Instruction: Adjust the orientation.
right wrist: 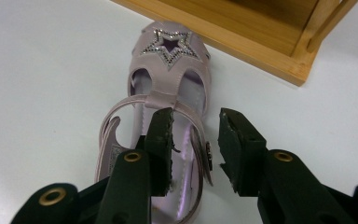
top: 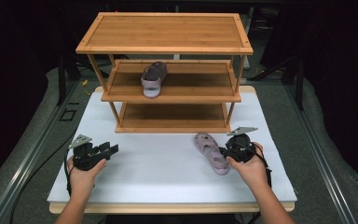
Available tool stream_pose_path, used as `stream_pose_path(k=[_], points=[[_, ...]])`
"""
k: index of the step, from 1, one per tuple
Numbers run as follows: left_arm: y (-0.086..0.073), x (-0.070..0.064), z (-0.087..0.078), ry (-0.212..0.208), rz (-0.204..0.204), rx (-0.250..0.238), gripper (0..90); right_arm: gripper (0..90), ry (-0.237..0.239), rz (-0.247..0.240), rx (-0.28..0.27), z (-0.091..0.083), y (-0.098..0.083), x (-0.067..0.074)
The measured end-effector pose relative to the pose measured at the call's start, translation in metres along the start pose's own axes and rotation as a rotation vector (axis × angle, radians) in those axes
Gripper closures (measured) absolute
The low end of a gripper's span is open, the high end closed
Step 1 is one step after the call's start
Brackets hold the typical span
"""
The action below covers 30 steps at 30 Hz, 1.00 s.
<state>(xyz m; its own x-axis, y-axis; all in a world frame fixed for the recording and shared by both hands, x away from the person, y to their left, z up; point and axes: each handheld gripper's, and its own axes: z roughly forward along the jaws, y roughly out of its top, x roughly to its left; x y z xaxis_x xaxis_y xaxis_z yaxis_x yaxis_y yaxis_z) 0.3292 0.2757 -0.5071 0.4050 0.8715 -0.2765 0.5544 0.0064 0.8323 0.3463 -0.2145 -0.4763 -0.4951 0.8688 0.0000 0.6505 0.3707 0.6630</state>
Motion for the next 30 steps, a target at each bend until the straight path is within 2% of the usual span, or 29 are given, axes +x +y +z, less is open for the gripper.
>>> stream_pose_path(k=[2,3,6,7,8,10,11,12,16,20,21,22,23,26,27,30], points=[[0.0,0.0,0.0,-0.004,0.002,-0.002,51.9,62.9,-0.005,-0.009,0.0,0.0,0.0,-0.001],[0.0,0.0,0.0,-0.004,0.002,-0.005,51.9,61.9,-0.02,-0.015,0.021,0.001,-0.002,-0.001],[0.0,0.001,0.0,-0.001,0.0,0.0,51.9,64.1,-0.008,-0.034,0.077,0.009,-0.004,-0.002],[0.0,0.001,0.0,0.0,-0.003,0.0,51.9,64.1,-0.008,-0.034,0.077,0.009,-0.004,-0.002],[0.0,0.002,0.0,0.002,-0.006,0.002,51.9,77.2,-0.011,-0.041,0.115,0.013,-0.002,-0.002],[0.0,0.003,0.0,0.003,-0.005,0.003,51.9,78.9,0.003,-0.044,0.131,0.014,-0.001,-0.002],[-0.001,0.004,0.0,0.006,-0.007,0.004,51.9,81.5,-0.007,-0.081,0.164,0.012,0.003,-0.002],[-0.001,0.005,0.0,0.009,-0.008,0.009,51.9,81.8,-0.007,-0.094,0.179,0.011,0.004,-0.002],[-0.002,0.005,0.001,0.008,-0.008,0.013,51.9,81.8,0.003,-0.115,0.254,0.001,0.0,-0.003],[-0.002,0.004,0.001,0.009,-0.005,0.011,51.9,81.5,-0.004,-0.09,0.303,-0.01,-0.009,-0.009],[-0.002,0.004,0.002,0.007,-0.007,0.015,51.9,80.9,0.013,-0.071,0.31,-0.011,-0.009,-0.011],[-0.002,0.004,0.002,0.007,-0.007,0.015,51.8,80.9,0.013,-0.071,0.31,-0.011,-0.009,-0.011],[-0.002,0.004,0.002,0.007,-0.009,0.015,51.7,78.5,0.02,-0.06,0.354,-0.009,-0.004,-0.012],[-0.002,0.004,0.002,0.006,-0.01,0.017,51.6,73.3,0.064,-0.073,0.409,-0.001,0.004,-0.011],[-0.002,0.004,0.002,0.006,-0.01,0.017,51.6,73.3,0.064,-0.073,0.409,-0.001,0.004,-0.011],[-0.003,0.004,0.003,0.004,-0.013,0.019,51.6,71.7,0.03,-0.088,0.481,0.009,0.01,-0.009]])
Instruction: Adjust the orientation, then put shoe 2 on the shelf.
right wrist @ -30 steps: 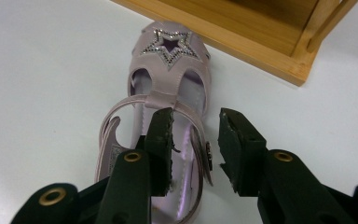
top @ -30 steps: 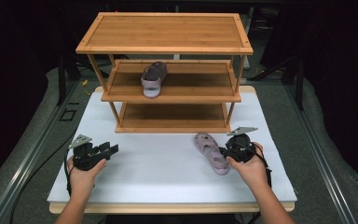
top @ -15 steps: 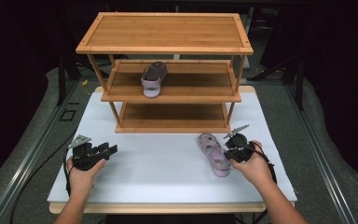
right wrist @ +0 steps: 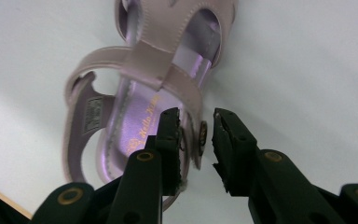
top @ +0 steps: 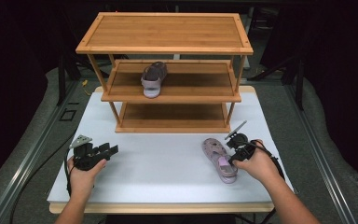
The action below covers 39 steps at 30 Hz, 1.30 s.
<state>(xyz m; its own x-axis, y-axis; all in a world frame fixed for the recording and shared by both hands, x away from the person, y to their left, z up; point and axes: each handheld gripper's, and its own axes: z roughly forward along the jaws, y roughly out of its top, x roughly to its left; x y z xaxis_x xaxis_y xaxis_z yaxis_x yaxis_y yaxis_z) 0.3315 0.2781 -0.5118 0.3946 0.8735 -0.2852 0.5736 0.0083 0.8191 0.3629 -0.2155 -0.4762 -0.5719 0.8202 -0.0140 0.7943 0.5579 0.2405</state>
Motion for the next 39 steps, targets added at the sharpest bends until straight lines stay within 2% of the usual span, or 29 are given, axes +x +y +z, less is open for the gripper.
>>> stream_pose_path(k=[2,3,5,6,12,13,14,19,21,24,27,29,33,36,39], points=[[-0.001,0.001,0.0,-0.002,0.001,0.005,51.6,74.6,-0.005,0.001,0.034,0.004,0.007,-0.001],[-0.001,0.001,0.0,0.0,-0.001,0.004,51.5,75.3,0.016,0.008,0.039,0.005,0.008,-0.001],[0.0,0.001,0.0,0.001,0.0,0.003,51.5,75.5,0.006,0.014,0.052,0.005,0.009,-0.001],[0.0,0.002,-0.001,-0.001,0.001,0.002,51.5,76.8,0.02,0.018,0.065,0.007,0.012,-0.002],[0.0,0.002,-0.001,-0.003,-0.005,-0.001,51.5,76.8,0.016,0.017,0.104,0.009,0.017,-0.001],[0.0,0.002,-0.001,0.0,-0.001,0.004,51.5,76.7,0.019,0.014,0.131,0.008,0.018,-0.001],[0.0,0.001,0.0,-0.001,-0.001,0.003,51.5,76.6,0.015,0.021,0.115,0.009,0.017,-0.001],[0.0,0.001,0.0,-0.001,-0.004,0.005,51.4,79.5,0.027,0.034,0.122,0.01,0.016,-0.004],[-0.001,0.001,0.001,-0.006,-0.006,0.007,51.5,81.0,0.012,0.04,0.129,0.011,0.015,-0.005],[-0.001,0.0,0.002,-0.009,0.002,0.019,51.5,80.6,0.032,0.06,0.135,0.011,0.016,-0.009],[-0.001,0.0,0.002,-0.009,0.003,0.023,51.6,82.0,0.047,0.059,0.142,0.012,0.016,-0.011],[-0.002,0.001,0.002,-0.009,-0.003,0.023,51.6,82.9,0.058,0.049,0.14,0.012,0.017,-0.01],[-0.002,0.002,0.003,-0.009,-0.008,0.023,51.6,83.5,0.044,0.018,0.111,0.008,0.015,-0.008],[-0.001,0.003,0.003,-0.006,-0.008,0.022,51.7,83.6,0.042,0.009,0.067,0.001,0.011,-0.007],[-0.001,0.003,0.002,-0.004,-0.007,0.02,51.7,83.6,0.054,0.027,0.011,-0.004,0.005,-0.007]])
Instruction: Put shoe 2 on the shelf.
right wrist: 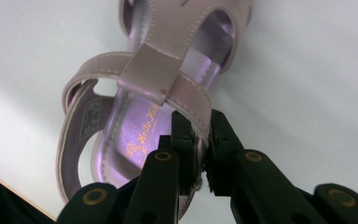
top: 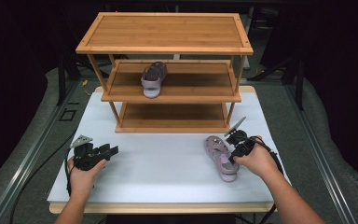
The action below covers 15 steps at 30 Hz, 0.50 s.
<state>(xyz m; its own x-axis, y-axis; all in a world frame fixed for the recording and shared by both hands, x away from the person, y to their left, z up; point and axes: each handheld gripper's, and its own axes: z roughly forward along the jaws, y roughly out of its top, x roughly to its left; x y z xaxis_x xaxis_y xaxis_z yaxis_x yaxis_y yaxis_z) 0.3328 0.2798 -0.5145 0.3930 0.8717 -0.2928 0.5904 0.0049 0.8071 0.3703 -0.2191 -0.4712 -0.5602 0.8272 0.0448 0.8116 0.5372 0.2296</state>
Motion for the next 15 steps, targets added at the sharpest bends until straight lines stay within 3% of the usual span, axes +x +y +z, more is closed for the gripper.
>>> stream_pose_path(k=[2,5,8,9,10,15], points=[[0.0,0.0,-0.001,-0.001,0.001,-0.013,51.7,83.6,0.029,0.003,-0.037,-0.001,-0.004,0.0],[0.001,0.0,-0.002,0.003,0.003,-0.016,51.6,83.6,0.027,-0.002,-0.099,-0.004,-0.012,0.004],[0.001,-0.002,-0.002,0.033,0.037,-0.01,51.6,83.6,0.051,0.003,-0.167,-0.006,-0.02,0.009],[0.001,-0.003,-0.002,0.04,0.048,-0.01,51.6,83.6,0.026,0.008,-0.191,-0.008,-0.022,0.011],[0.001,-0.004,-0.001,0.04,0.053,-0.013,51.6,83.6,0.051,0.01,-0.222,-0.008,-0.024,0.012],[0.001,-0.006,-0.001,0.041,0.062,-0.01,51.7,83.6,0.039,0.03,-0.357,-0.01,-0.032,0.019]])
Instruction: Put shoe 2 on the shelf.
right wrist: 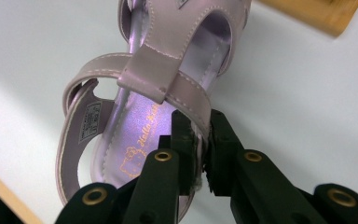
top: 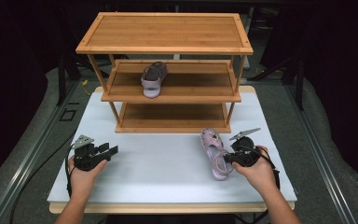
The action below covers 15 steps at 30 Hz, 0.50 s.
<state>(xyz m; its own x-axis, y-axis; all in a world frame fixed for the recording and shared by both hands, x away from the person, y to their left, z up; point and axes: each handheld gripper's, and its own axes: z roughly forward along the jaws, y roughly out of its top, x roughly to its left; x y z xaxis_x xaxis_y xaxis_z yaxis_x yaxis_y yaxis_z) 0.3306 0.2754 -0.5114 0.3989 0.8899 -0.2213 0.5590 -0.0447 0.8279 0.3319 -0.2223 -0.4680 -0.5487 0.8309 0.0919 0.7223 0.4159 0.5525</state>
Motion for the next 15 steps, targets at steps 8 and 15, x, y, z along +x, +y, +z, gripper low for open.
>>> stream_pose_path(k=[8,15], points=[[0.0,0.002,-0.001,0.005,-0.015,-0.007,51.8,83.7,-0.038,0.008,-0.233,-0.006,-0.007,0.014],[-0.001,0.002,0.0,0.008,-0.012,-0.007,51.8,83.8,-0.075,0.019,-0.306,-0.006,-0.009,0.02]])
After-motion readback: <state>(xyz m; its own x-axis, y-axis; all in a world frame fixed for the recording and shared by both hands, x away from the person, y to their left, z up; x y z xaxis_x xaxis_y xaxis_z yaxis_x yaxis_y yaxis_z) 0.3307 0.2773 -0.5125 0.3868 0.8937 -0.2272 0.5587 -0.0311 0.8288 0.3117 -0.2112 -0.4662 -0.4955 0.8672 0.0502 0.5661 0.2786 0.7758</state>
